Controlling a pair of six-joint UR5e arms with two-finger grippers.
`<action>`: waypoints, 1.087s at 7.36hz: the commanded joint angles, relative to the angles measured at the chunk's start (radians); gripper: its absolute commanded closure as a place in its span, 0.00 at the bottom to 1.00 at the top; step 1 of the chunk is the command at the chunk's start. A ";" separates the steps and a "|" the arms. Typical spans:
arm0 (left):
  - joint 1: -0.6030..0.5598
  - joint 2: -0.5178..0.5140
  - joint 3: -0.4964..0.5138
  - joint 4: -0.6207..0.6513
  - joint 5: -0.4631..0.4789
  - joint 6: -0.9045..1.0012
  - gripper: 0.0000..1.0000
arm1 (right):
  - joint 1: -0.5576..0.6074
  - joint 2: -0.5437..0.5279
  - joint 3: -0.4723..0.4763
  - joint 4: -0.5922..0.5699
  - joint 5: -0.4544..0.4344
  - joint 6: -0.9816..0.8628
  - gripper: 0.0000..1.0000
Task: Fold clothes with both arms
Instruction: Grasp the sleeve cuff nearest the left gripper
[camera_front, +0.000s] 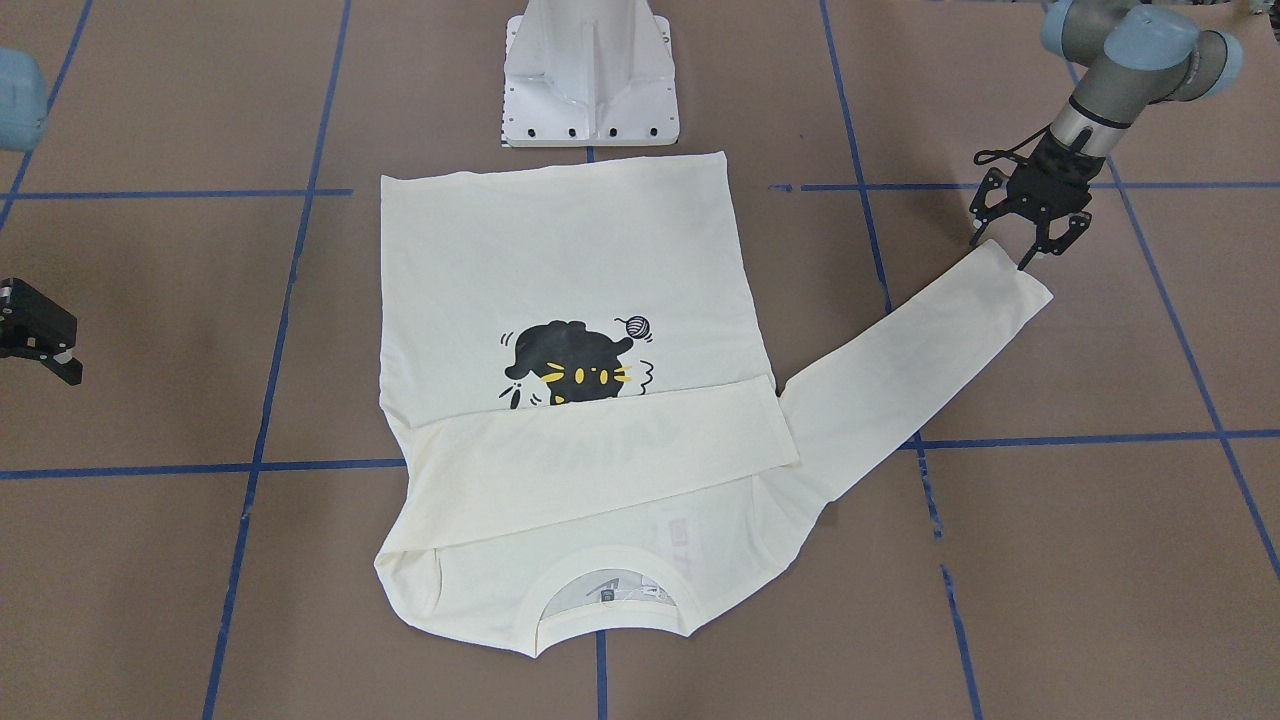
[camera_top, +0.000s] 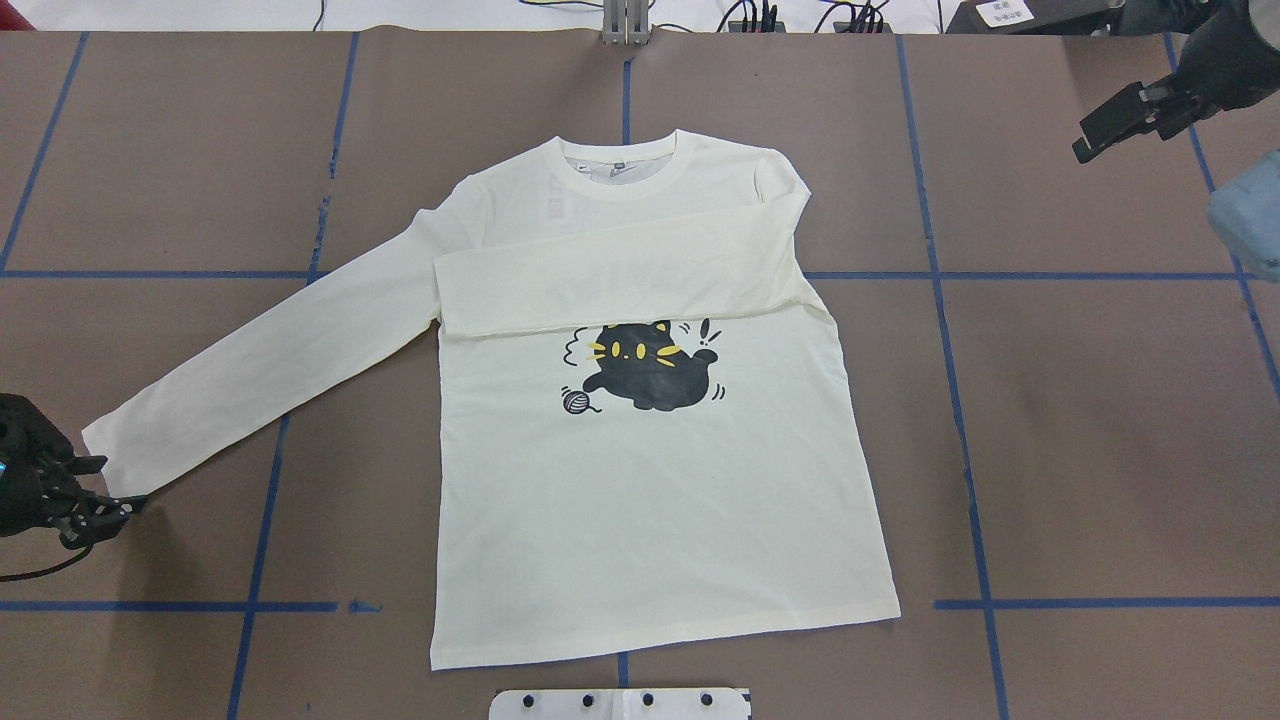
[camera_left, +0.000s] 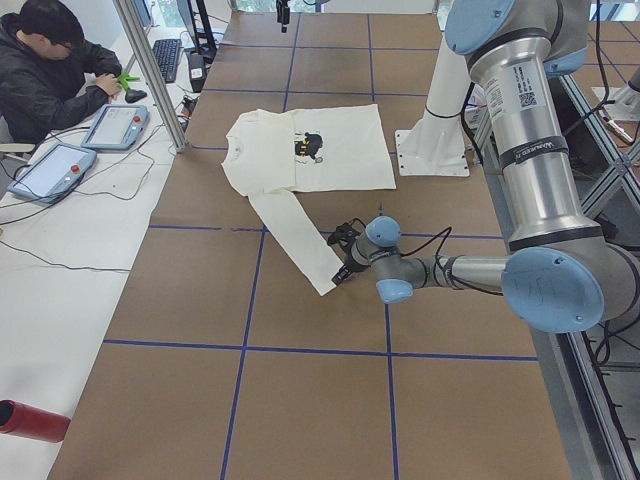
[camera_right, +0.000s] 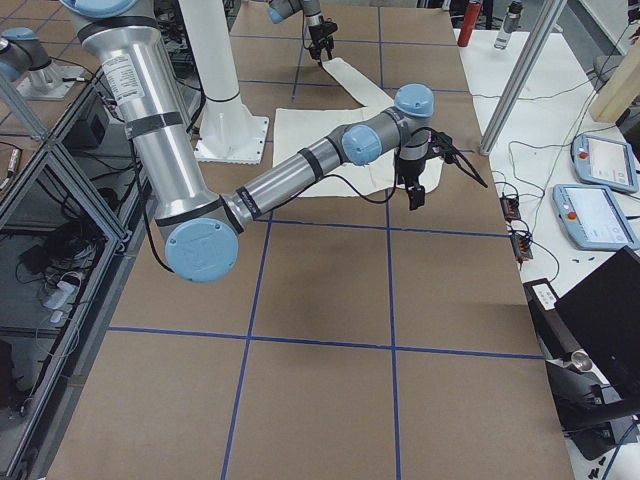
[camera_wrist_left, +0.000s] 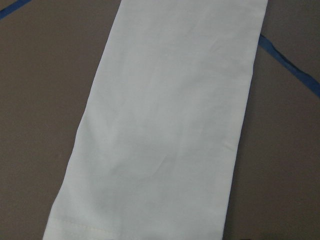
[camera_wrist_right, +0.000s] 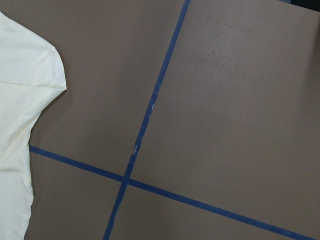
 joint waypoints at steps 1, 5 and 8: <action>0.001 0.000 0.002 0.001 0.003 0.000 0.75 | -0.001 -0.001 0.000 0.000 -0.001 0.004 0.00; -0.001 -0.003 -0.009 0.001 0.014 0.000 1.00 | -0.001 0.001 -0.002 -0.002 -0.003 0.009 0.00; -0.128 -0.106 -0.064 0.068 0.003 0.008 1.00 | -0.001 -0.016 -0.013 -0.002 -0.004 -0.007 0.00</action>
